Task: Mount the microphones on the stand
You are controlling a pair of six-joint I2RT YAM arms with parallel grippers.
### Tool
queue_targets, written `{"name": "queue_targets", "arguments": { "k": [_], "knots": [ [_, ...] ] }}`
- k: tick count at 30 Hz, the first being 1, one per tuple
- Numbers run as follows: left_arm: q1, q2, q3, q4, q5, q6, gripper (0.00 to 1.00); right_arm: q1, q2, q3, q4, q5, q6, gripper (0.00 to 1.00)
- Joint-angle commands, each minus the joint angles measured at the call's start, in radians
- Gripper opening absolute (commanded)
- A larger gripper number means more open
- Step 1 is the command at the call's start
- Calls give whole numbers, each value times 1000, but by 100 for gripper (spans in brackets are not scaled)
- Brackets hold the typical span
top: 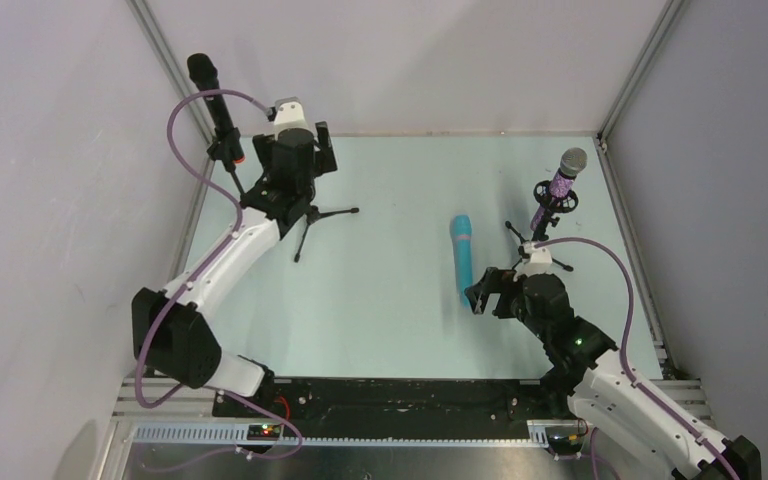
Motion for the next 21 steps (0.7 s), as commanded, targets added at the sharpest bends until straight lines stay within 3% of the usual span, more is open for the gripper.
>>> {"name": "queue_targets", "arguments": {
  "k": [1,3,9,13,16,21],
  "knots": [
    [27,44,85,0,2,-16,98,1,3,0,57,13,-27,100],
    [31,75,107,0,4,-2,98,-2,6,0,69,4,-30,100],
    [39,140,150,-3,18,24,82,-7,19,2,73,-10,-37,100],
    [41,149,156,-1,31,35,58,-9,31,2,68,-13,-34,100],
    [41,149,155,-2,38,51,54,-10,40,-1,69,-18,-33,100],
    [40,131,150,0,108,85,31,-9,49,-1,80,-23,-33,100]
  ]
}}
